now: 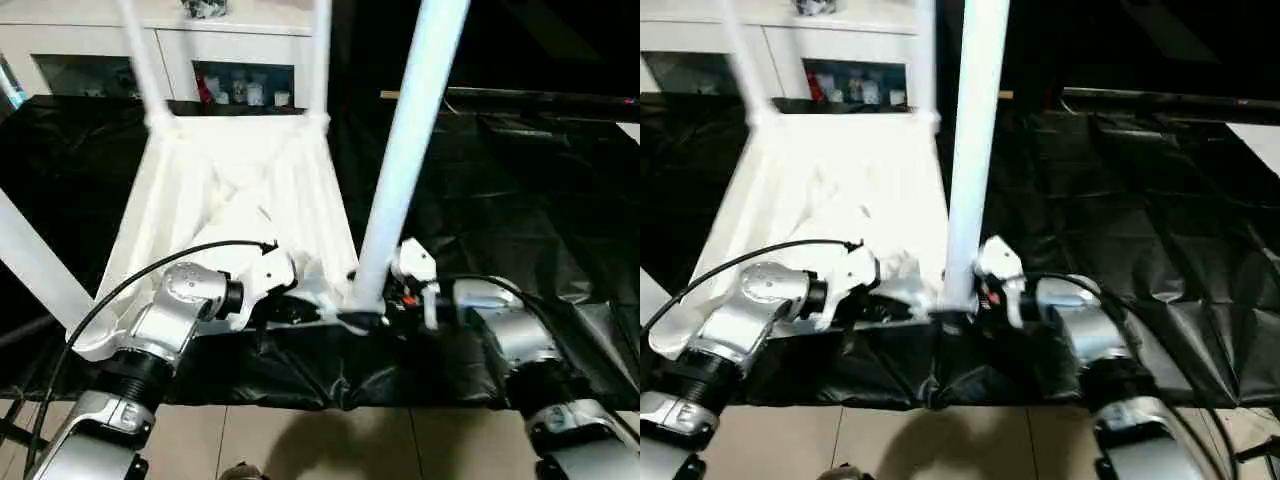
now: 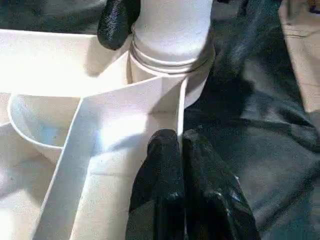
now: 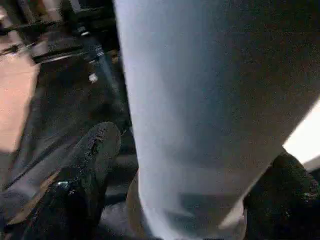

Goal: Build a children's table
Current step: Rotate leg to tighten

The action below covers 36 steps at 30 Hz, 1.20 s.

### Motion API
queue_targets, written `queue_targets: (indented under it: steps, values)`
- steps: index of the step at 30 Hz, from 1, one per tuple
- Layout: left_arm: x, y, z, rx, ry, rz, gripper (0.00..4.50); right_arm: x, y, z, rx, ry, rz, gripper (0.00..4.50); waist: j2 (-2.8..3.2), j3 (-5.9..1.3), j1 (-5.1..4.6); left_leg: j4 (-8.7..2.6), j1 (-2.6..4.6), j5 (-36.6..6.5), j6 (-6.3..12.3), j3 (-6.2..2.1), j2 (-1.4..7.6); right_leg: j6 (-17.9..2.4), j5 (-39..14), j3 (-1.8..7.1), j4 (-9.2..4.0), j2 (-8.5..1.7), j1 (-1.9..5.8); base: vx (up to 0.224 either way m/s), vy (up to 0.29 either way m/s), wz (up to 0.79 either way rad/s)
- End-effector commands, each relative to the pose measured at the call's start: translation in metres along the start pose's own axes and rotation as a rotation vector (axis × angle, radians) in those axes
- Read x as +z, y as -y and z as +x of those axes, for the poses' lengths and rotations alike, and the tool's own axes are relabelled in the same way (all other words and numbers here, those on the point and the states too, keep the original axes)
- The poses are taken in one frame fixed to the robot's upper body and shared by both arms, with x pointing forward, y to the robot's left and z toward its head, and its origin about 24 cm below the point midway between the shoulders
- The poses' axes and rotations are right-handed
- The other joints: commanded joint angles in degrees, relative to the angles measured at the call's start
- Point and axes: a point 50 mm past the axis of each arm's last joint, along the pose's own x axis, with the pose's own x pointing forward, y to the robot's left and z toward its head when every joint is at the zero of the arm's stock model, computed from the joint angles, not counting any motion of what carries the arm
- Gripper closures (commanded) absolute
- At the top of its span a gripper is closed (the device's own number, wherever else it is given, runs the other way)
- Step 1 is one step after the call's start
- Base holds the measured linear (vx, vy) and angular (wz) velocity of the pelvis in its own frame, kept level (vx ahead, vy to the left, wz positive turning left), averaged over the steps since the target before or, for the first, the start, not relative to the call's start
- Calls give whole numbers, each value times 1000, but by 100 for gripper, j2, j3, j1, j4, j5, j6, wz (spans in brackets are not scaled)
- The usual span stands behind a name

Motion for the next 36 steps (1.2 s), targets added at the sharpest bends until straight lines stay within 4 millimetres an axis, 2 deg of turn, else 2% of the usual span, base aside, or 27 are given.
queue_targets:
  steps: [1, 5, 13, 17, 22, 24, 27, 28, 30, 32, 33, 35, 36]
  values:
    - [18, -3, 4, 17, 98, 44, 450, -5, -23, 21, 230, -39, -2, 98, -56, -288, -10, -295, 29, -909, 403, -120, 305, -1036, -842, 326, -464, -545, 233, 0, 0, 0]
    - [17, -3, 2, 8, 93, 44, 450, -6, -27, 18, 273, -60, -8, 121, -83, -284, 4, -295, 28, -885, 399, -121, 300, -985, -975, 324, -470, -548, 230, 0, 0, 0]
    - [15, -3, 1, 21, 95, 37, 450, -5, -30, 25, 272, -38, -2, 179, -71, -287, 17, -294, 26, -879, 379, -122, 295, -948, -1033, 323, -478, -550, 225, 0, 0, 0]
    - [16, -4, 2, 59, 107, 28, 450, -6, -31, 30, 241, -16, 12, 190, -78, -286, 12, -296, 27, -880, 369, -123, 296, -942, -1042, 321, -475, -543, 224, 0, 0, 0]
    - [20, -7, 12, 172, 129, -6, 450, -6, -30, 46, 83, 49, 33, 195, -79, -255, -46, -343, 42, -1134, 225, -149, 300, -870, -1528, 328, -532, -574, 200, 0, 0, 0]
    - [23, -8, 19, 219, 132, -17, 450, -7, -25, 57, -42, 56, 62, 197, -77, -249, -101, -367, 39, -1236, 118, -167, 297, -822, -1773, 335, -555, -582, 195, 0, 0, 0]
    - [30, -9, 33, 280, 141, -37, 450, -9, -17, 75, -241, 52, 151, 207, -68, -236, -158, -379, 53, -1377, 65, -175, 280, -776, -2044, 336, -588, -587, 185, 0, 0, 0]
    - [32, -9, 35, 284, 142, -39, 450, -8, -16, 77, -258, 57, 159, 207, -57, -239, -172, -380, 55, -1381, 51, -181, 281, -764, -2099, 338, -594, -594, 186, 0, 0, 0]
    - [36, -8, 43, 299, 144, -47, 450, -5, -14, 86, -332, 71, 200, 213, -60, -255, -206, -361, 49, -1269, 79, -167, 275, -764, -1935, 354, -590, -587, 189, 0, 0, 0]
    - [40, -8, 49, 298, 143, -37, 450, 0, -17, 96, -344, 86, 196, 213, -38, -285, -205, -343, 33, -1005, 179, -153, 267, -827, -1394, 353, -539, -559, 206, 0, 0, 0]
    - [41, -8, 50, 297, 144, -37, 450, 0, -17, 97, -348, 87, 194, 213, -38, -291, -204, -331, 22, -912, 231, -140, 256, -854, -1145, 356, -519, -551, 216, 0, 0, 0]
    - [41, -8, 50, 293, 147, -34, 450, 1, -18, 97, -341, 92, 197, 213, -40, -299, -198, -327, 13, -840, 283, -139, 250, -857, -1019, 349, -506, -552, 235, 0, 0, 0]
    - [42, -8, 49, 290, 147, -29, 450, 1, -18, 97, -334, 101, 202, 192, -35, -296, -198, -324, 0, -779, 334, -137, 251, -874, -890, 344, -496, -547, 241, 0, 0, 0]
